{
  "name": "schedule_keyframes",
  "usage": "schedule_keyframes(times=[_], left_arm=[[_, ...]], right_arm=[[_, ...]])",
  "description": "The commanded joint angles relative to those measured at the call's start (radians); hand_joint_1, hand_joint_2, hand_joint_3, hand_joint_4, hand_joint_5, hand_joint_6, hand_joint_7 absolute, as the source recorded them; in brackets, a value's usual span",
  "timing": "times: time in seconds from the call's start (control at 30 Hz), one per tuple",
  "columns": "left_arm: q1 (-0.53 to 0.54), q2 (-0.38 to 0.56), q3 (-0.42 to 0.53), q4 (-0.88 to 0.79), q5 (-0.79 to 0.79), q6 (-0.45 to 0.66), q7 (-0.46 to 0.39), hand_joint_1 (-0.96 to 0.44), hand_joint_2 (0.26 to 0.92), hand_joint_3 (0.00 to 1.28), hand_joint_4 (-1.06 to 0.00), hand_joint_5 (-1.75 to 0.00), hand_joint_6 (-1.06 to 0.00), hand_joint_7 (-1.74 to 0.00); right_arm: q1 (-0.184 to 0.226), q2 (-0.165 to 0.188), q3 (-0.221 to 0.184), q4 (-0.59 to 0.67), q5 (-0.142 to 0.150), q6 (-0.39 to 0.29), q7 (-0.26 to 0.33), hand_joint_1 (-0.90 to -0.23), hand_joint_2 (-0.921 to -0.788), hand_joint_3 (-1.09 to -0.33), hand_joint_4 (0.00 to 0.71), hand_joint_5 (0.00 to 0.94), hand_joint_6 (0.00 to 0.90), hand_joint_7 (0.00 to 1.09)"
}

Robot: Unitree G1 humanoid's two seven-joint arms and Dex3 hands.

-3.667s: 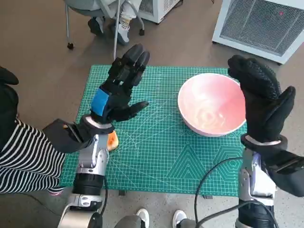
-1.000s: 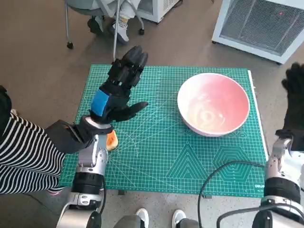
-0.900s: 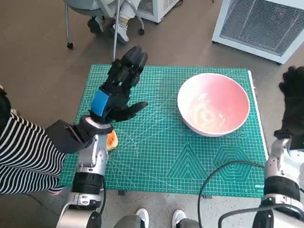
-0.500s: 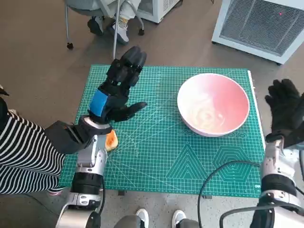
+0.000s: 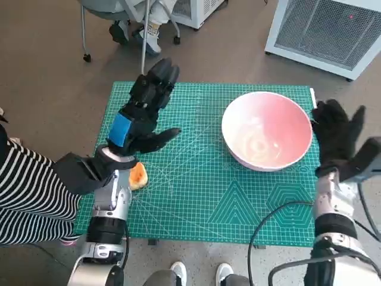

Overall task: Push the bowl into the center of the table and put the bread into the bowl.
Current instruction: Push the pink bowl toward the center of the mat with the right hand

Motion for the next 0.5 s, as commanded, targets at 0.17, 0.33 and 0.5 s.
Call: schedule_keyframes(times=[0.17,0.33,0.5], left_arm=[[0.017,0.006,0.006,-0.011,0.006,-0.018,0.018,-0.41,0.921,0.19,-0.06,-0.01,0.00,-0.34],[0.025,0.009,0.004,-0.018,0.007,-0.019,0.023,-0.42,0.921,0.18,-0.06,-0.01,0.00,-0.34],[0.033,0.012,0.007,-0.027,-0.001,-0.012,0.020,-0.42,0.921,0.18,-0.06,-0.01,0.00,-0.34]], right_arm=[[-0.015,0.055,0.034,0.026,-0.020,0.024,0.025,-0.612,-0.921,-0.858,0.141,0.001,0.118,0.23],[-0.020,0.079,0.041,0.027,-0.014,0.024,0.041,-0.610,-0.921,-0.862,0.140,0.000,0.119,0.22],[-0.028,0.103,0.038,0.030,-0.004,0.033,0.056,-0.625,-0.921,-0.855,0.138,0.000,0.119,0.21]])
